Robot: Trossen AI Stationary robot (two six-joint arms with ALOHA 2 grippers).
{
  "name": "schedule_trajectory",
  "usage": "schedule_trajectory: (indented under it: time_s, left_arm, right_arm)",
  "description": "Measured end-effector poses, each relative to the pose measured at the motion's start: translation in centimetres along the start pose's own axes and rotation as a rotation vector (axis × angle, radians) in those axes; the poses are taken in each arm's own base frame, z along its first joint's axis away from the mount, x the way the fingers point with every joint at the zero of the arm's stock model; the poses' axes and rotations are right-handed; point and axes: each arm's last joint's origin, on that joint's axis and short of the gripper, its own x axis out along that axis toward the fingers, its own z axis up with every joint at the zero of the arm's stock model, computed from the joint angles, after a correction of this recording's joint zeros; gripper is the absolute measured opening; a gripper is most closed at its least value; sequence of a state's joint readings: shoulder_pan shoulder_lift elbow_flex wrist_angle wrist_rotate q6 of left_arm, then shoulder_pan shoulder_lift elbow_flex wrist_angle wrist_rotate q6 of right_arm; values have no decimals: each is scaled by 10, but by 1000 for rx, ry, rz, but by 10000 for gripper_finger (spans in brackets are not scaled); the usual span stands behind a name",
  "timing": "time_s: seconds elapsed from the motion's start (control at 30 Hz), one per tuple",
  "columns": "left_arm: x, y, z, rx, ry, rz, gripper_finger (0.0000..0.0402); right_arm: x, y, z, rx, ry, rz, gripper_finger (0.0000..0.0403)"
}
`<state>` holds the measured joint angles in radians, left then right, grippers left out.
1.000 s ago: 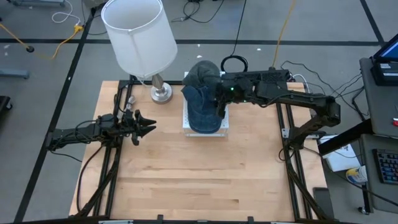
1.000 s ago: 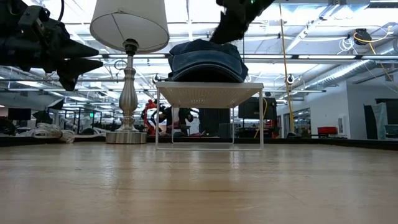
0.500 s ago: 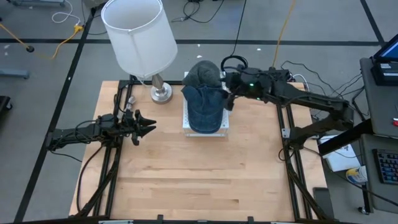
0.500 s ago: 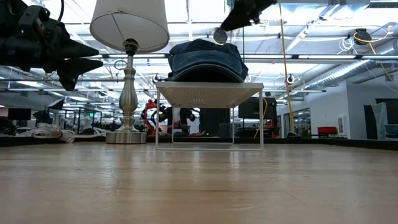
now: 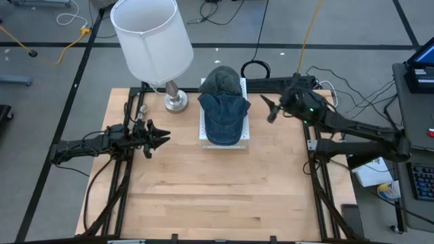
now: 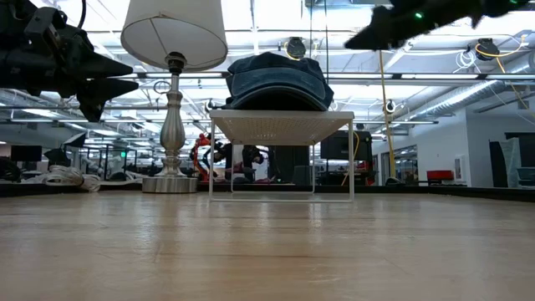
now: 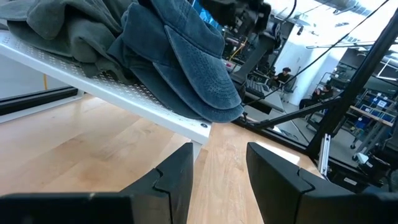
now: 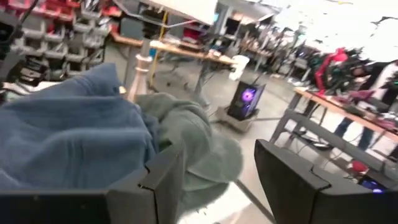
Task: Pick & Place hat
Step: Return to Home Position
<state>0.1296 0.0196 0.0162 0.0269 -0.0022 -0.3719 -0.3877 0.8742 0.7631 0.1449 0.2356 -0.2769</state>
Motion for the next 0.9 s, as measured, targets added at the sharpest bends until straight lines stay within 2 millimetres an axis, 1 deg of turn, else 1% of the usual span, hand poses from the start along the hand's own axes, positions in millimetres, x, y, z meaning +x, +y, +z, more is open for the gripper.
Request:
schedule_trajectory:
  time_s: [0.13, 0.33, 0.5, 0.63, 0.73, 0.8, 0.9]
  left_arm:
    - [0, 0, 0, 0, 0, 0, 152]
    - [0, 0, 0, 0, 0, 0, 152]
    - [0, 0, 0, 0, 0, 0, 152]
    - [0, 0, 0, -1, 0, 0, 152]
    - [0, 0, 0, -1, 0, 0, 152]
    - [0, 0, 0, 0, 0, 0, 152]
    - [0, 0, 0, -1, 0, 0, 152]
  right_arm:
    - [-22, -6, -26, 11, -27, -49, 187]
    - [-45, -6, -67, 22, -74, -115, 185]
    - [-59, 1, -102, 41, -95, -127, 183]
    - [-67, 6, -125, 54, -140, -142, 181]
    - [-71, 8, -135, 47, -194, -160, 181]
    - [-74, 7, -131, 60, -242, -174, 181]
    - [-75, 6, -131, 96, -251, -188, 181]
